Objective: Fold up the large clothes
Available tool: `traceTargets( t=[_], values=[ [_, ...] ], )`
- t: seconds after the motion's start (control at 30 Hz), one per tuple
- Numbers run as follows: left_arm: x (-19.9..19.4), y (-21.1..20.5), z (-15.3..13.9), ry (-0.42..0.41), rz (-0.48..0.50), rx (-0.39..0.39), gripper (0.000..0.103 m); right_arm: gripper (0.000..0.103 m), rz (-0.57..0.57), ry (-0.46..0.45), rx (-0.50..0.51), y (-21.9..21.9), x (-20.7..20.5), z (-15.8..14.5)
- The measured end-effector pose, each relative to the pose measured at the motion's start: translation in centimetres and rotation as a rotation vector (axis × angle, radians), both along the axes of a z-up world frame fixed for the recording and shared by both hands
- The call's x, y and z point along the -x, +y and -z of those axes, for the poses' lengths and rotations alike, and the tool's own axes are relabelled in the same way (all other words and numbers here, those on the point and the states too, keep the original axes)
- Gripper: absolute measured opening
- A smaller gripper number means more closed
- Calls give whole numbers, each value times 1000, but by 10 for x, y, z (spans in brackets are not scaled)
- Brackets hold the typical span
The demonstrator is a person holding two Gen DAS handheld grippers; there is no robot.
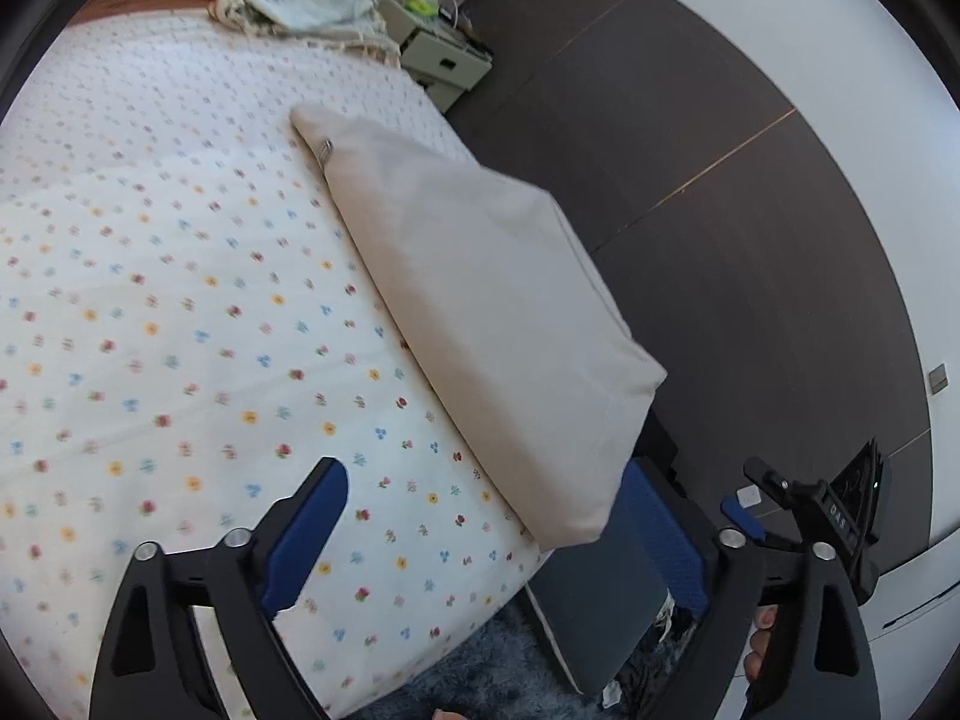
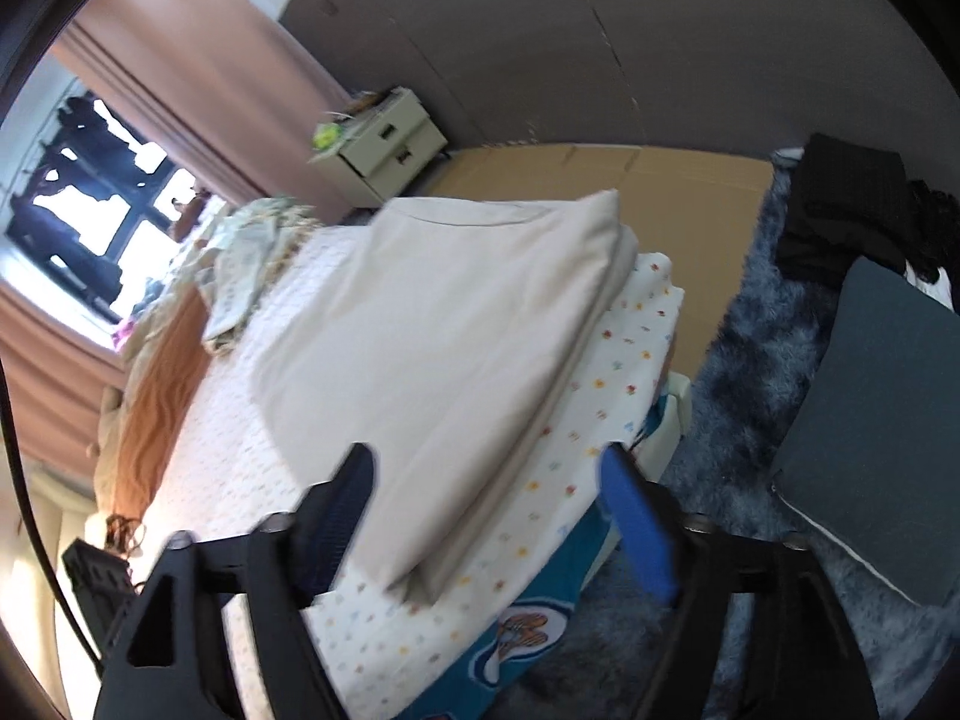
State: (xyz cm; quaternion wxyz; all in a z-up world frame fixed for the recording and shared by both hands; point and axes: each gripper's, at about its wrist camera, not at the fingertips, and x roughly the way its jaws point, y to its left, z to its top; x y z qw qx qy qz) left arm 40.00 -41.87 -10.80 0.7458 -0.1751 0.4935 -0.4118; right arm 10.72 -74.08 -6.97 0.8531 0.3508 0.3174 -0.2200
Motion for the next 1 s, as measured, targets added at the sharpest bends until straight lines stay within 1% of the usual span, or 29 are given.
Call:
traceTargets(
  t=[0.03,0.1,0.23,0.33,0.47,0.57,0.67,0.83,1.0],
  values=[
    [3,11,-9,-15,-8,10,100,95,-12,-17,8,10,5,-6],
    [11,28,-24,-47,-26,20,102,96,-32,-40,25,28,12,-14],
    [35,62,-57,-114,-49,16,102,103,-87,-81,47,63,26,-30],
    [54,88,-77,-155,-75,16,102,103,-128,-113,65,89,39,-42],
    [81,124,-99,-218,-118,10,102,103,-173,-129,81,116,54,-53],
    [98,149,-110,-240,-153,13,102,103,-183,-126,101,131,68,-59],
    [115,172,-123,-278,-183,13,102,103,-193,-129,124,148,84,-67],
    [147,202,-143,-357,-217,14,102,103,-207,-134,164,167,108,-77],
    [176,230,-158,-411,-238,4,102,103,-225,-153,212,187,133,-89]
  ],
)
